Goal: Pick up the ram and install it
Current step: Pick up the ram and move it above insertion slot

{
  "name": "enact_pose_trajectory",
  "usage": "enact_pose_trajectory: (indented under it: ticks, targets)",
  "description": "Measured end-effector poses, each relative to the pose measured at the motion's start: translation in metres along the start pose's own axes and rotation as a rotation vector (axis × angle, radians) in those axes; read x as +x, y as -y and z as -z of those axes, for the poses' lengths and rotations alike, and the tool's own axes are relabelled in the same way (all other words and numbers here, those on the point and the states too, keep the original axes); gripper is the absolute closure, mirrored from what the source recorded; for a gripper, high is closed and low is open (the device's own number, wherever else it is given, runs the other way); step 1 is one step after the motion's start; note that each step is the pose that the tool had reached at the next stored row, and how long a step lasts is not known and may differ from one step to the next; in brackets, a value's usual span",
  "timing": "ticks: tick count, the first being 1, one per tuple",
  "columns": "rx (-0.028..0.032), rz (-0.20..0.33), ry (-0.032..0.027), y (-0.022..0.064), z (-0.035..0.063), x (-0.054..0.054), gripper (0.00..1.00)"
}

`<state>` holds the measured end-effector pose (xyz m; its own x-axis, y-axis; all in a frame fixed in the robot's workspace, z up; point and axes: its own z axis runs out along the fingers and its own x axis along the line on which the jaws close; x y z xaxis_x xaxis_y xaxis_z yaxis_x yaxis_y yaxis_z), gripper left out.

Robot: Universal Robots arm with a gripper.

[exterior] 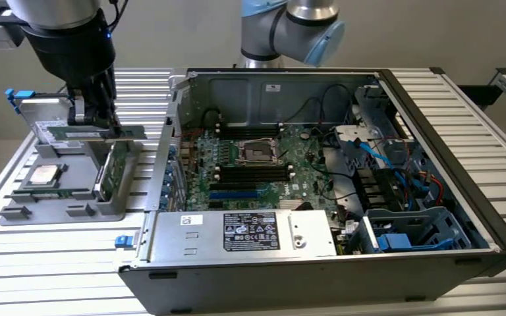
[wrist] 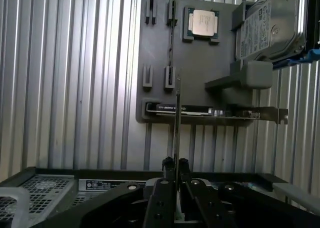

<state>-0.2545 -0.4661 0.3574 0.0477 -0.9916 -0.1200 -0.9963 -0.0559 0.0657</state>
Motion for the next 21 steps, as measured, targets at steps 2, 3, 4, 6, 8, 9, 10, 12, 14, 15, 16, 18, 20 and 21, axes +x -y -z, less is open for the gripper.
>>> enact_pose_trajectory:
  ticks: [2,3,4,6,8,9,10,12,14,15,16,18,20,21]
  targets:
    - [0.0004,0.001,0.0096,0.0078,0.0042,0.000,0.86]
    - [0.0007,0.001,0.0142,0.0116,0.0062,0.001,0.86]
    - [0.0009,0.002,0.0195,0.0158,0.0085,0.001,0.86]
    - [0.0014,0.002,0.0298,0.0235,0.0125,0.001,0.86]
    - [0.0020,0.003,0.0417,0.0312,0.0161,0.001,0.86]
    - [0.0024,0.004,0.0490,0.0358,0.0174,0.001,0.86]
    - [0.0027,0.005,0.0561,0.0404,0.0186,0.002,0.86]
    - [0.0033,0.006,0.0696,0.0493,0.0200,0.002,0.86]
    - [0.0039,0.007,0.0826,0.0585,0.0209,0.003,0.86]
    - [0.0041,0.007,0.0888,0.0625,0.0213,0.003,0.86]
    - [0.0045,0.008,0.0958,0.0671,0.0216,0.004,0.86]
    - [0.0055,0.009,0.1086,0.0763,0.0224,0.005,0.86]
    - [0.0067,0.009,0.1197,0.0848,0.0230,0.006,0.86]
    - [0.0072,0.010,0.1248,0.0891,0.0233,0.006,0.86]
